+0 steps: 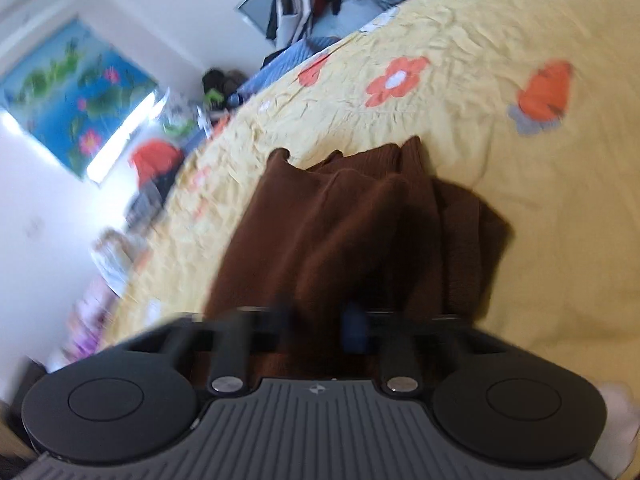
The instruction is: Fold small clothes
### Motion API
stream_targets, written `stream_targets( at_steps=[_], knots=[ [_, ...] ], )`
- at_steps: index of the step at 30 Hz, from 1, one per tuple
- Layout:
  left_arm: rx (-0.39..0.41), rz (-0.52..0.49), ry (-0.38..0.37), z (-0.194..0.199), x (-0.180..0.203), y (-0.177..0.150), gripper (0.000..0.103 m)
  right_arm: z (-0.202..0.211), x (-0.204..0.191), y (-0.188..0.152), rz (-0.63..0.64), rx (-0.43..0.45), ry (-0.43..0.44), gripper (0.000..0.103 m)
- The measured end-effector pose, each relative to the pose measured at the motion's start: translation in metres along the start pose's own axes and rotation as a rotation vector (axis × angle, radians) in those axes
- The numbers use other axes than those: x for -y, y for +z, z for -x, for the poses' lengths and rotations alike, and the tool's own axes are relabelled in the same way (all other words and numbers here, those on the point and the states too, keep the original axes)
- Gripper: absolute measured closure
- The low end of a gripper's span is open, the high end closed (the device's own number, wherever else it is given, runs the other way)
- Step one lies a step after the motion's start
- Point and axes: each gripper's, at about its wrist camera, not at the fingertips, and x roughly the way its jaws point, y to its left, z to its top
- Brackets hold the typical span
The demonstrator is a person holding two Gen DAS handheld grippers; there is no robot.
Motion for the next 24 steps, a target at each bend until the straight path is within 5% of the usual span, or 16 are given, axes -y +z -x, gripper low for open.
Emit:
stream_targets(
  at_steps=[5,10,14,18,20,21,22,24],
  knots=[
    [0.005,0.018,-0.012,0.003,-0.009,-0.003,0.011,0.011,0.046,-0.013,-0.11,0.042,0.047,0.086],
    [0.031,0.09,-0.014,-0.003,-0.018,0.006,0.011,0.036,0.035,-0.018,-0.144,0.134,0.021,0.065],
    [0.082,-0.041,-0.095,0.002,0.007,0.006,0.011,0.052,0.001,-0.024,-0.089,0.148,0.129,0.059],
    [0.004,-0.193,-0.185,-0.017,0.04,-0.008,0.012,0.036,-0.029,-0.037,0.007,0.033,0.128,0.046],
    [-0.041,-0.241,-0.197,-0.03,0.05,-0.017,0.012,0.023,-0.021,-0.043,0.016,-0.028,0.056,0.056],
    [-0.055,-0.25,-0.191,-0.035,0.051,-0.021,0.012,0.018,-0.009,-0.047,0.004,-0.046,0.016,0.091],
    [-0.064,-0.251,-0.184,-0.036,0.051,-0.022,0.012,0.018,0.009,-0.049,-0.06,-0.039,0.012,0.103],
    [-0.043,-0.227,-0.191,-0.028,0.045,-0.019,0.012,0.025,0.035,-0.051,-0.209,-0.024,0.066,0.103]
  ],
)
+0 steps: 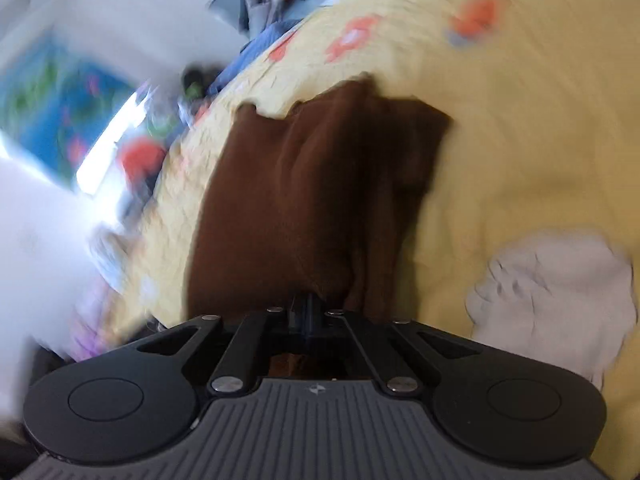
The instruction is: Fold small clothes
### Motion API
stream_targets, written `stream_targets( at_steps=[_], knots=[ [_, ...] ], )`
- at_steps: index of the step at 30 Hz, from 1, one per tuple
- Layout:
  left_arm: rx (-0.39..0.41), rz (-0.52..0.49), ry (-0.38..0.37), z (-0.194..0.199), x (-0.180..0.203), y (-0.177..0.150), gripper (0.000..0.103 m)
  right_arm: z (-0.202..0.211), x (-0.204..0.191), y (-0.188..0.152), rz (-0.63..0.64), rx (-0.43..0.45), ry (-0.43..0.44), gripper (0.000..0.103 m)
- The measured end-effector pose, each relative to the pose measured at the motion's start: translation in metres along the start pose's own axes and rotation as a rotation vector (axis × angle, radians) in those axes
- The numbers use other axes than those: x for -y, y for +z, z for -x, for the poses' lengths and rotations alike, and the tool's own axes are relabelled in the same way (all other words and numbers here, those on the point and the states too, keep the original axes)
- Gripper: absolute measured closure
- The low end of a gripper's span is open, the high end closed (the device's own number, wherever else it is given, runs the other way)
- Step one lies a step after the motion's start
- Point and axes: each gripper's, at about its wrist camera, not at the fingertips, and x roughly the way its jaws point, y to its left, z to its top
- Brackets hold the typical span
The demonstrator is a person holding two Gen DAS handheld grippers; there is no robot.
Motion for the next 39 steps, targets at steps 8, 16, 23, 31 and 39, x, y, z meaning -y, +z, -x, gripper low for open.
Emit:
stream_targets(
  at_steps=[8,16,23,31,39],
  knots=[
    [0.075,0.46,0.053,0.0,-0.104,0.021,0.011,0.03,-0.023,0.045,0.123,0.269,-0.127,0.0],
    [0.014,0.917,-0.086,-0.079,-0.193,0.025,0.012,-0.027,-0.007,0.075,0.164,0.209,-0.219,0.0],
    [-0.071,0.982,-0.104,-0.115,-0.22,0.031,0.087,-0.046,-0.004,0.077,0.151,0.14,-0.137,0.073],
    [0.011,0.704,0.03,-0.086,-0.229,0.081,0.089,-0.058,-0.012,0.093,0.1,0.195,-0.004,0.074],
    [-0.093,0.686,0.198,-0.087,-0.273,0.076,0.081,-0.127,-0.023,0.128,0.027,0.19,-0.059,0.053]
  ],
)
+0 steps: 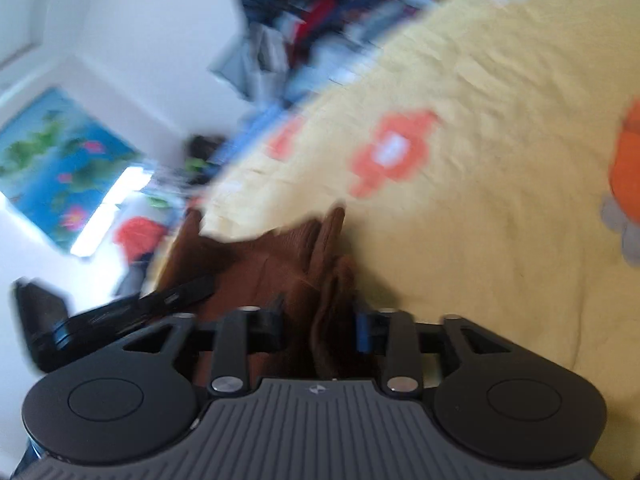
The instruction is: Fold small clothes
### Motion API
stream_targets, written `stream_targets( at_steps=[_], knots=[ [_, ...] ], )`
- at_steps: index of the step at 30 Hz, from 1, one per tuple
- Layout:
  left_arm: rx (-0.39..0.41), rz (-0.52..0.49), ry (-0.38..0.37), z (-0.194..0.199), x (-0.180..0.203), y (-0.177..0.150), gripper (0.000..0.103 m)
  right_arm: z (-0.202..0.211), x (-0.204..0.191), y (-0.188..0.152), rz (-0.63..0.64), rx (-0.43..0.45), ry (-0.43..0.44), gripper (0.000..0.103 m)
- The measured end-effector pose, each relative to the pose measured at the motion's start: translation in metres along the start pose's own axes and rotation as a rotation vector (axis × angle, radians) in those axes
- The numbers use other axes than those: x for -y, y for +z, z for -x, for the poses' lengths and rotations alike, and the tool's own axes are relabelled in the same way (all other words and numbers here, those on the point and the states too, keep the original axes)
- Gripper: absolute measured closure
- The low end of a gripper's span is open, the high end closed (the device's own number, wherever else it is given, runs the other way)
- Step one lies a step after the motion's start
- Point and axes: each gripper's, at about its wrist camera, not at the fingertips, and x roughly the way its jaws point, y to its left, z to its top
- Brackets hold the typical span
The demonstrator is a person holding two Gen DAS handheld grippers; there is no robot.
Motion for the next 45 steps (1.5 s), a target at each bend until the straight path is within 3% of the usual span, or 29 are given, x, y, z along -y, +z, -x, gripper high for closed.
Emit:
stream_targets(
  at_steps=[1,3,4,6,11,12,13,14,15,18,20,21,22,23,25,28,30,32,35,37,38,39,42,45],
  knots=[
    [-0.001,0.034,-0.028,0.009,-0.008,-0.011,0.08,0.005,0.001,-0.003,-0.019,-0.003,0.025,0.04],
    [0.035,0.077,-0.091,0.033,-0.02,-0.035,0.06,0.027,0.0,-0.012,-0.03,-0.014,0.059,0.018],
    [0.033,0.114,-0.133,0.043,-0.026,-0.048,0.053,0.04,0.0,-0.02,-0.029,-0.016,0.076,0.017],
    [-0.006,0.2,-0.222,0.057,-0.039,-0.075,0.048,0.062,0.002,-0.037,-0.03,-0.051,0.101,0.017],
    [-0.039,0.298,-0.31,0.066,-0.042,-0.118,0.049,0.073,-0.01,-0.076,-0.012,-0.179,0.125,0.023],
    [-0.046,0.305,-0.327,0.065,-0.039,-0.121,0.05,0.069,-0.014,-0.08,0.009,-0.2,0.13,0.029],
    [-0.056,0.304,-0.331,0.067,-0.035,-0.125,0.053,0.064,-0.02,-0.083,0.041,-0.209,0.128,0.04],
    [-0.084,0.299,-0.333,0.066,-0.031,-0.124,0.066,0.058,-0.026,-0.083,0.068,-0.223,0.111,0.053],
    [-0.098,0.293,-0.33,0.068,-0.029,-0.124,0.079,0.057,-0.031,-0.082,0.09,-0.246,0.084,0.075],
    [-0.104,0.229,-0.306,0.075,-0.021,-0.123,0.083,0.065,-0.042,-0.078,0.207,-0.234,0.035,0.079],
    [-0.115,0.14,-0.234,0.072,-0.014,-0.129,0.084,0.066,-0.038,-0.082,0.289,-0.231,-0.021,0.085],
    [-0.083,0.088,-0.225,0.073,-0.01,-0.132,0.083,0.067,-0.031,-0.085,0.288,-0.214,0.007,0.085],
    [-0.065,0.05,-0.209,0.075,-0.005,-0.135,0.083,0.068,-0.025,-0.086,0.268,-0.203,0.031,0.084],
    [-0.058,0.024,-0.186,0.078,0.0,-0.136,0.082,0.069,-0.023,-0.085,0.248,-0.205,0.04,0.075],
    [-0.034,-0.04,-0.12,0.089,0.012,-0.137,0.074,0.075,-0.028,-0.078,0.212,-0.21,0.031,0.044],
    [0.064,-0.197,-0.017,0.113,0.036,-0.143,0.064,0.098,-0.042,-0.063,0.23,-0.073,0.031,0.04],
    [0.141,-0.305,0.022,0.12,0.053,-0.147,0.04,0.098,-0.05,-0.04,0.199,-0.015,0.069,0.039],
    [0.152,-0.357,0.008,0.113,0.066,-0.151,0.029,0.078,-0.055,-0.026,0.19,-0.02,0.055,0.037],
    [0.121,-0.381,0.03,0.092,0.079,-0.155,0.029,0.028,-0.055,-0.01,0.155,-0.097,-0.025,0.036],
    [0.093,-0.372,0.055,0.08,0.079,-0.158,0.029,0.001,-0.051,-0.006,0.171,-0.13,-0.046,0.046],
    [0.089,-0.364,0.062,0.077,0.078,-0.159,0.029,-0.006,-0.049,-0.006,0.207,-0.129,-0.064,0.073],
    [0.091,-0.361,0.056,0.075,0.079,-0.159,0.029,-0.011,-0.047,-0.007,0.251,-0.128,-0.088,0.087],
    [0.091,-0.365,0.047,0.075,0.081,-0.162,0.029,-0.009,-0.018,0.001,0.189,-0.119,-0.022,0.096],
    [0.088,-0.372,0.047,0.074,0.081,-0.162,0.028,-0.005,-0.028,-0.005,0.221,-0.102,-0.042,0.094]
  ],
)
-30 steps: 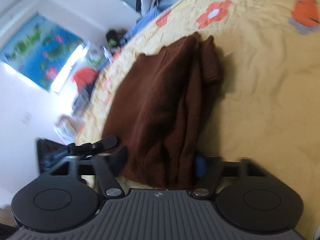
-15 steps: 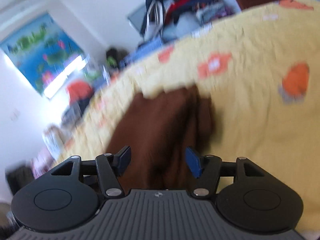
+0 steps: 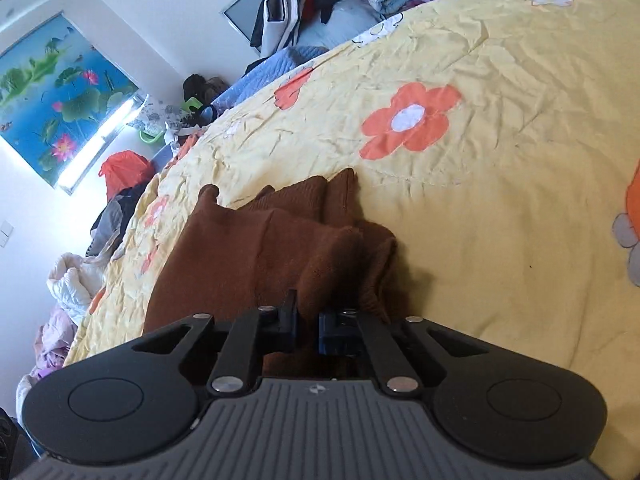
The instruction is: Fold small clothes
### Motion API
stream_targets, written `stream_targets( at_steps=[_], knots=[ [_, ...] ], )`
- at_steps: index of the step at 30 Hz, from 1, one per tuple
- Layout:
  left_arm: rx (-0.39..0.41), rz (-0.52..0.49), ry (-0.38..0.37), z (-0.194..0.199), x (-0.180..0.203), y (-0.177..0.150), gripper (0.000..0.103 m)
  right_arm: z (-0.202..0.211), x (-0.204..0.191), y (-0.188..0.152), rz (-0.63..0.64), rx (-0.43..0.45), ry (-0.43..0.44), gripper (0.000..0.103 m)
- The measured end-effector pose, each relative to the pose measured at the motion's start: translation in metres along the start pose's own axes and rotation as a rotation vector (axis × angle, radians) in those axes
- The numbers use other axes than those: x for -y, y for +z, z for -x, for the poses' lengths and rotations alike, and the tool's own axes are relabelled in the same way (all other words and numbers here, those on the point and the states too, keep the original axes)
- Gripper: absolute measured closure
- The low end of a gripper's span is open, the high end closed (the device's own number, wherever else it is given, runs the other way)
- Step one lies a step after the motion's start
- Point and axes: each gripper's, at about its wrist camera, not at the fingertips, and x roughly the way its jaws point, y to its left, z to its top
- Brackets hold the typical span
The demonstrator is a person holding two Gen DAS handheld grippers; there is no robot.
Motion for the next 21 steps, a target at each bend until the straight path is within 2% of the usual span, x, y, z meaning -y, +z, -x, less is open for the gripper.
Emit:
stream_targets(
  at_steps=[2,3,4,6,8,10,12,15,16,17,21],
  knots=[
    [-0.001,-0.001,0.0,0.0,0.0,-0.001,0.028,0.009,-0.01,-0.002,0.005,0.023,-0.024,0.085],
    [-0.001,0.0,0.0,0.001,0.001,-0.001,0.028,0.015,-0.016,-0.002,0.007,0.047,-0.036,0.073],
    [-0.001,0.0,0.0,0.002,0.001,-0.002,0.028,0.023,-0.02,-0.003,0.014,0.079,-0.054,0.069],
    [0.0,0.0,0.001,0.0,0.001,-0.002,0.028,0.038,-0.031,-0.003,0.041,0.143,-0.078,0.056],
    [0.0,-0.005,0.004,-0.001,0.002,-0.002,0.027,0.044,-0.047,-0.005,0.13,0.193,-0.117,0.051],
    [-0.001,-0.006,0.006,-0.002,0.003,-0.002,0.026,0.042,-0.063,-0.007,0.214,0.19,-0.12,0.049],
    [-0.001,-0.007,0.009,-0.003,0.004,-0.002,0.025,0.034,-0.073,-0.009,0.276,0.155,-0.106,0.039],
    [0.0,-0.009,0.012,-0.003,0.004,-0.003,0.025,0.008,-0.066,-0.016,0.317,0.048,-0.167,0.039],
    [0.002,-0.008,0.007,-0.003,0.004,-0.003,0.025,-0.001,-0.057,-0.021,0.351,0.043,-0.182,0.039],
    [0.004,-0.006,0.003,-0.003,0.003,-0.003,0.025,-0.002,-0.05,-0.025,0.393,0.085,-0.166,0.04],
    [0.031,0.07,-0.038,0.015,-0.012,0.0,0.025,0.02,-0.047,-0.014,0.262,0.079,-0.149,0.045]
  ],
)
